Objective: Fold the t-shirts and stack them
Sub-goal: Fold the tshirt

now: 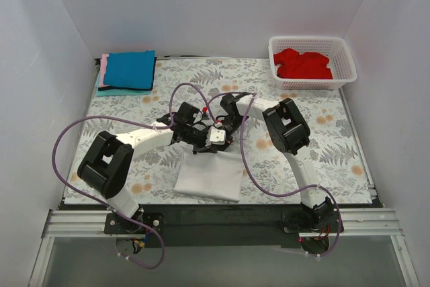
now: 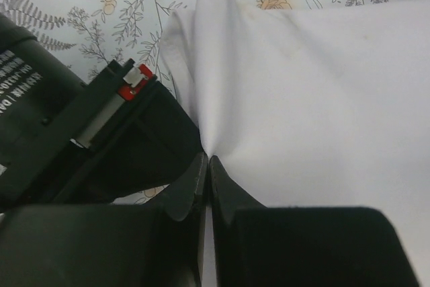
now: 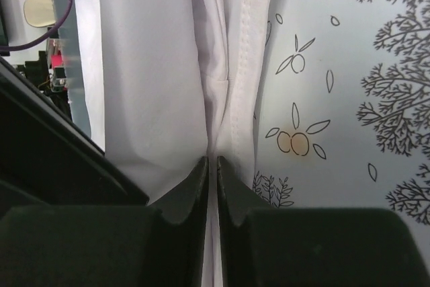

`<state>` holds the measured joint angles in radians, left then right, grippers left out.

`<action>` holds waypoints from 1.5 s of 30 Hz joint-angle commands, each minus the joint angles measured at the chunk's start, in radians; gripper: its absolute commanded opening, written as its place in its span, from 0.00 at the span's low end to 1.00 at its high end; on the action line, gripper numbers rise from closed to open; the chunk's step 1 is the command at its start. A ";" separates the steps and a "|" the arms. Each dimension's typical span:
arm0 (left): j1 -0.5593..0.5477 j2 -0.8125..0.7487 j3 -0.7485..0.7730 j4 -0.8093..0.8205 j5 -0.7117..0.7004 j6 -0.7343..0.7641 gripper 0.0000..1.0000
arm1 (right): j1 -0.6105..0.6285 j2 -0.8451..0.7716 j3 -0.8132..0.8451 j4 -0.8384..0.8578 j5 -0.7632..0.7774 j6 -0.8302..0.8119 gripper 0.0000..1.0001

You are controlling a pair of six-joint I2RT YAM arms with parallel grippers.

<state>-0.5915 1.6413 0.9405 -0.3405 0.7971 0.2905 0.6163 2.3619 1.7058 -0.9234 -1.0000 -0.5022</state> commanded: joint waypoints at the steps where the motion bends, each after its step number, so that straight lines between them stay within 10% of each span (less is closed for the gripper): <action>1: -0.004 -0.063 -0.003 0.054 -0.007 0.025 0.00 | 0.014 0.020 0.000 -0.005 0.050 -0.070 0.15; 21: 0.007 -0.066 -0.066 0.222 -0.065 0.050 0.00 | 0.011 0.025 -0.006 -0.012 0.046 -0.082 0.18; 26: 0.009 -0.145 -0.095 0.230 -0.099 -0.010 0.30 | -0.006 -0.039 0.046 -0.019 0.136 -0.073 0.27; 35: 0.143 -0.268 -0.003 -0.128 -0.030 -0.145 0.41 | -0.024 -0.216 0.150 -0.025 0.358 -0.082 0.52; 45: 0.309 0.009 0.271 -0.512 0.044 -0.090 0.61 | -0.102 -0.369 0.000 -0.184 0.409 -0.174 0.66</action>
<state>-0.2935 1.5970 1.1564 -0.6853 0.7986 0.1829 0.5224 2.0476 1.7729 -1.0115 -0.6174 -0.6277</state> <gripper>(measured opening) 0.603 0.655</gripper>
